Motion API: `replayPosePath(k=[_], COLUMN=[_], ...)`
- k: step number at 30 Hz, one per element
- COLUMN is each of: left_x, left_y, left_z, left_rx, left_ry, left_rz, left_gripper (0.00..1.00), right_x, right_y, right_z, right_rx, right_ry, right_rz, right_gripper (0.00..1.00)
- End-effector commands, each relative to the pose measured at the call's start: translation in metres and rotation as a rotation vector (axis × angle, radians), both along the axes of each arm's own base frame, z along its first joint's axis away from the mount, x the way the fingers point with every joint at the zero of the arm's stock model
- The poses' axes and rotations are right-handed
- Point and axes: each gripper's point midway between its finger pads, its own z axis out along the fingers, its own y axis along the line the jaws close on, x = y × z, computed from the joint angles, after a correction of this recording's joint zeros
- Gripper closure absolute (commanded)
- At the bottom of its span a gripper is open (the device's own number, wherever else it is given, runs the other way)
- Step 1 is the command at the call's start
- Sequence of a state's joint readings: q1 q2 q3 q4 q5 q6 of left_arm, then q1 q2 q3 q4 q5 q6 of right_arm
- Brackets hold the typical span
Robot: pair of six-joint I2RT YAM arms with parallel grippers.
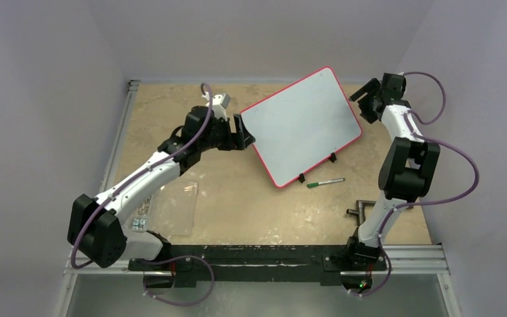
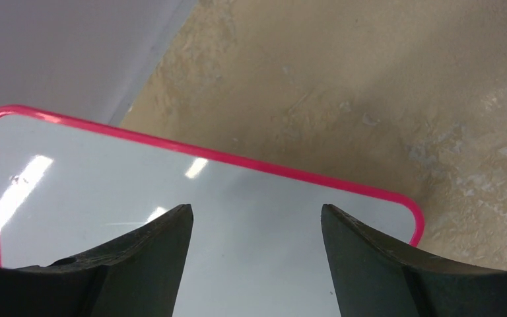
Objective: Write a sentence on the whiteboard
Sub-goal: Move the whiteboard to the center of the board.
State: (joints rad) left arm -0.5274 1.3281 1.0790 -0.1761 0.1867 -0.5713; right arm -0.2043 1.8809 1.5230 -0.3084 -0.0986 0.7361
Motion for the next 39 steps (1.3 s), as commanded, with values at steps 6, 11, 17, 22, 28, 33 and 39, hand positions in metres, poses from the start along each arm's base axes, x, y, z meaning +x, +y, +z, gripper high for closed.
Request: replayPosePath(k=[6, 11, 17, 22, 28, 33, 39], left_x=[0.002, 0.001, 0.0, 0.002, 0.006, 0.013, 0.016], left_y=[-0.018, -0.026, -0.031, -0.034, -0.04, -0.044, -0.049], left_z=[-0.046, -0.056, -0.069, -0.079, -0.094, -0.103, -0.12], left_rx=[0.084, 0.101, 0.118, 0.131, 0.142, 0.144, 0.141], left_ry=[0.025, 0.035, 0.05, 0.058, 0.071, 0.055, 0.065], left_rz=[0.027, 0.011, -0.001, -0.008, -0.017, -0.021, -0.031], left_gripper=[0.35, 0.41, 0.45, 0.46, 0.48, 0.48, 0.49], right_x=[0.03, 0.044, 0.05, 0.038, 0.017, 0.006, 0.0], right_y=[-0.021, -0.033, -0.027, -0.019, -0.012, -0.005, 0.009], right_z=[-0.012, -0.022, -0.043, -0.054, -0.079, -0.089, -0.093], right_rx=[0.035, 0.045, 0.09, 0.104, 0.108, 0.115, 0.106], right_ry=[-0.02, -0.031, -0.001, 0.014, 0.077, 0.095, 0.114], right_rz=[-0.03, -0.05, -0.022, 0.001, 0.034, 0.047, 0.074], right_gripper=[0.4, 0.41, 0.46, 0.46, 0.48, 0.49, 0.5])
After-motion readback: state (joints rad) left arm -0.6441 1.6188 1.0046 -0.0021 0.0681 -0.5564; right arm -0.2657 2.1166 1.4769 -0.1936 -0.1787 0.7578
